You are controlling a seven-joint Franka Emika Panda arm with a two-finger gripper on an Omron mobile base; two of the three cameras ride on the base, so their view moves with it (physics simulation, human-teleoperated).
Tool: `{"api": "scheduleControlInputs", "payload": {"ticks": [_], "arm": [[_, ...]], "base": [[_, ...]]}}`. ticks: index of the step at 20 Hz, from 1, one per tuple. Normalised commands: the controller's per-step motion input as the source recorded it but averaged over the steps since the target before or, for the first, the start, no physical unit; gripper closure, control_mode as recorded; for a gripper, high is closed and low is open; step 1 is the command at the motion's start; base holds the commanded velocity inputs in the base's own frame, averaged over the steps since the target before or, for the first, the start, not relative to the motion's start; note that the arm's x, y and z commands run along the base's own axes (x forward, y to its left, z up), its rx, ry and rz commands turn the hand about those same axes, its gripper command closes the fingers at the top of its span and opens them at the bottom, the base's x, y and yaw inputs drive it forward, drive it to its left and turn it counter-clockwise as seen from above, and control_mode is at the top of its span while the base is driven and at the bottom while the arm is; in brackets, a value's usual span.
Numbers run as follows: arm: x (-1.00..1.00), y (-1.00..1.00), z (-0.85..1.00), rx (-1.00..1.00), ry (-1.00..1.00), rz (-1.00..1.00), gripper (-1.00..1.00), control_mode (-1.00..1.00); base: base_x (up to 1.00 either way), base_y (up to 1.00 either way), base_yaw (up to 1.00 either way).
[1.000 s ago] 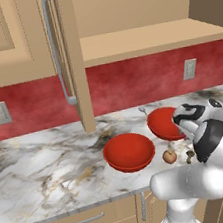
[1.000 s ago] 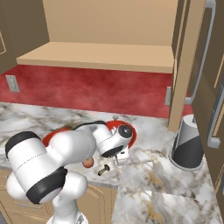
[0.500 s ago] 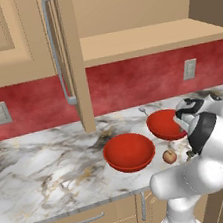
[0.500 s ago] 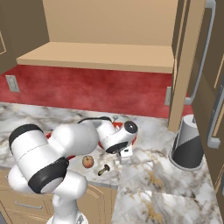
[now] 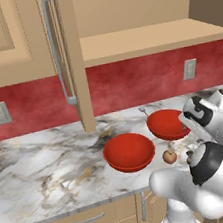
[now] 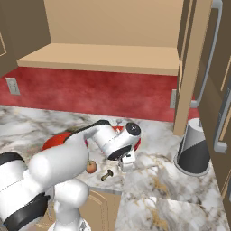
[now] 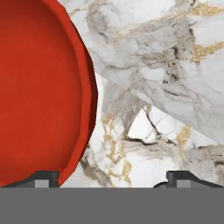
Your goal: Pick both bowls and place them on the counter. Then place the mushroom in one bowl and place the peach in the other bowl.
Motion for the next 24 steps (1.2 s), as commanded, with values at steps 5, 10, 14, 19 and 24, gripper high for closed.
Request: {"api": "scheduleControlInputs", "payload": {"ticks": [5, 10, 14, 19, 24], "arm": [[-0.36, 0.46, 0.14, -0.22, 0.00, 0.00, -1.00, -1.00], [-0.18, 0.10, -0.21, -0.17, 0.00, 0.02, -1.00, -1.00], [-0.11, -0.01, -0.45, -0.10, 0.01, 0.07, -1.00, -1.00], [-0.01, -0.03, -0.39, -0.10, 0.09, 0.09, -1.00, -1.00], [-0.04, -0.02, -0.17, -0.09, 0.12, 0.11, -1.00, -1.00]], "base": [[0.00, 0.00, 0.00], [0.00, 0.00, 0.00], [0.00, 0.00, 0.00], [0.00, 0.00, 0.00], [0.00, 0.00, 0.00]]}}
